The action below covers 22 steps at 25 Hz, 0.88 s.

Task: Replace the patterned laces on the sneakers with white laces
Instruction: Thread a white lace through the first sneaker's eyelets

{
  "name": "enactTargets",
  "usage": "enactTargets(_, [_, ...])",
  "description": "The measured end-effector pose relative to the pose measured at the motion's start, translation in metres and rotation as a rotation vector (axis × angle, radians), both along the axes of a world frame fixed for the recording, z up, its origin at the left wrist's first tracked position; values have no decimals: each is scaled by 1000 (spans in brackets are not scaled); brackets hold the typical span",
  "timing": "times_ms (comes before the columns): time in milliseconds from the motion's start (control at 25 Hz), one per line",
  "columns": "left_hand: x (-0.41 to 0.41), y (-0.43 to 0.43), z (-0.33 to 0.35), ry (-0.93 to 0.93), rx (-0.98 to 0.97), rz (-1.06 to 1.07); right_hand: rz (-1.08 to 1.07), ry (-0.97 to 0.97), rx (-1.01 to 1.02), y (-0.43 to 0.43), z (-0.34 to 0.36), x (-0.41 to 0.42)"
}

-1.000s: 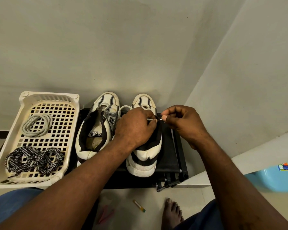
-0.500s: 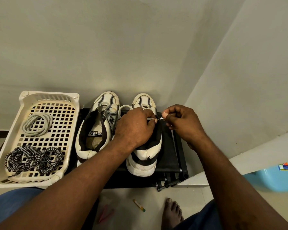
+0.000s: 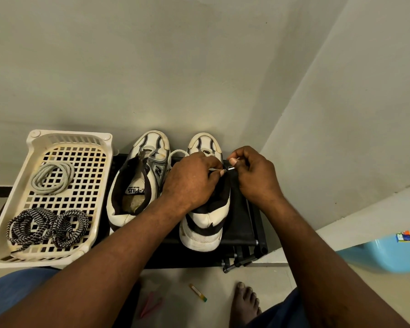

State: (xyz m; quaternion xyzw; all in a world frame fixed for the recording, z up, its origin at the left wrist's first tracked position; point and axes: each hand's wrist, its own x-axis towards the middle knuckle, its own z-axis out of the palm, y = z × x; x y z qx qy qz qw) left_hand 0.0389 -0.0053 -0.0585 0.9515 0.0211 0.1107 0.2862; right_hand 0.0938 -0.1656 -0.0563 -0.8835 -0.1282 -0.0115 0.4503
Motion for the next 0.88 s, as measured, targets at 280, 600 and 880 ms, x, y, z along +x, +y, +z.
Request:
enactTargets(280, [0,-3,1,22,27,25,-103,168,99,2,1,-2])
enactTargets(600, [0,-1,0,24,16,28,24,378,288,-10,18,-3])
enactTargets(880, [-5,4,4,37,71,14,-241,161,507,-1,25,-1])
